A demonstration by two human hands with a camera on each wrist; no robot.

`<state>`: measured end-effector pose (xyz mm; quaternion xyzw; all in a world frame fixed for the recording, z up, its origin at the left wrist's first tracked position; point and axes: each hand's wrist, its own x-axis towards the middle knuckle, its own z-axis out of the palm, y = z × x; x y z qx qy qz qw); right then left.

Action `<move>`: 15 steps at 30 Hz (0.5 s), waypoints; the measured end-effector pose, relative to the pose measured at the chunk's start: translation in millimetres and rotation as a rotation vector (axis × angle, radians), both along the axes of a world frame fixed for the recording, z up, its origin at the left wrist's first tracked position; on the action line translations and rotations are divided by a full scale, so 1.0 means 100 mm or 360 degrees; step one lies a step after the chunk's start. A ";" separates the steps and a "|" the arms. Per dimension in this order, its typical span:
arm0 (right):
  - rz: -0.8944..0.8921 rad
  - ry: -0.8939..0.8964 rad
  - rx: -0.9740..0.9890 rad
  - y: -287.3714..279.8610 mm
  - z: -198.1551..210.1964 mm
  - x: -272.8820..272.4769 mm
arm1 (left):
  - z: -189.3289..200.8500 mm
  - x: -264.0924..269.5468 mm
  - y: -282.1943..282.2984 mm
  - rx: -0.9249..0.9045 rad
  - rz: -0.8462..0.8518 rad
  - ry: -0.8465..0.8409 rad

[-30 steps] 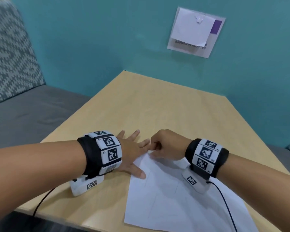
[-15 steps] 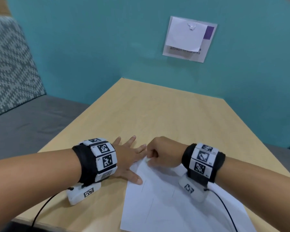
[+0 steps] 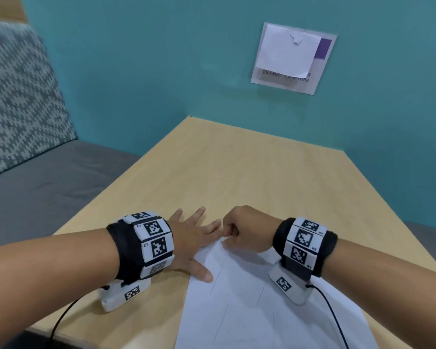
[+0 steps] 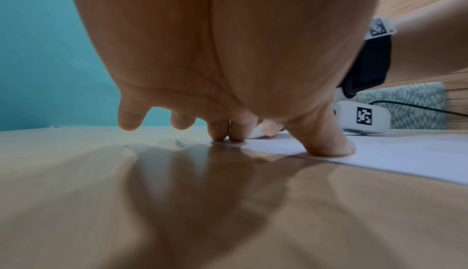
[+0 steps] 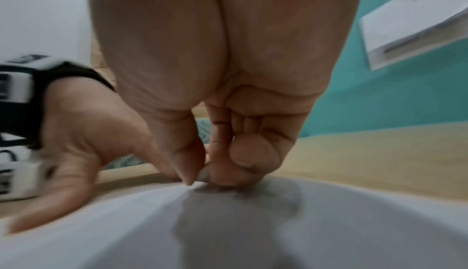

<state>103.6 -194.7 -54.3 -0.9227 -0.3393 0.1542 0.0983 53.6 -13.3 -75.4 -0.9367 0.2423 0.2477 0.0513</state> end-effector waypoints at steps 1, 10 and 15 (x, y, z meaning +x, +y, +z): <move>-0.0018 -0.0007 0.0002 0.01 0.02 0.00 | -0.01 0.00 0.00 -0.0001 0.0003 -0.0006; -0.0059 -0.0034 -0.0008 -0.02 0.07 -0.16 | 0.01 -0.01 -0.04 0.0064 -0.0014 -0.0021; 0.0109 0.0024 -0.0110 0.01 0.07 -0.31 | 0.04 -0.02 -0.04 0.0039 0.0000 -0.0015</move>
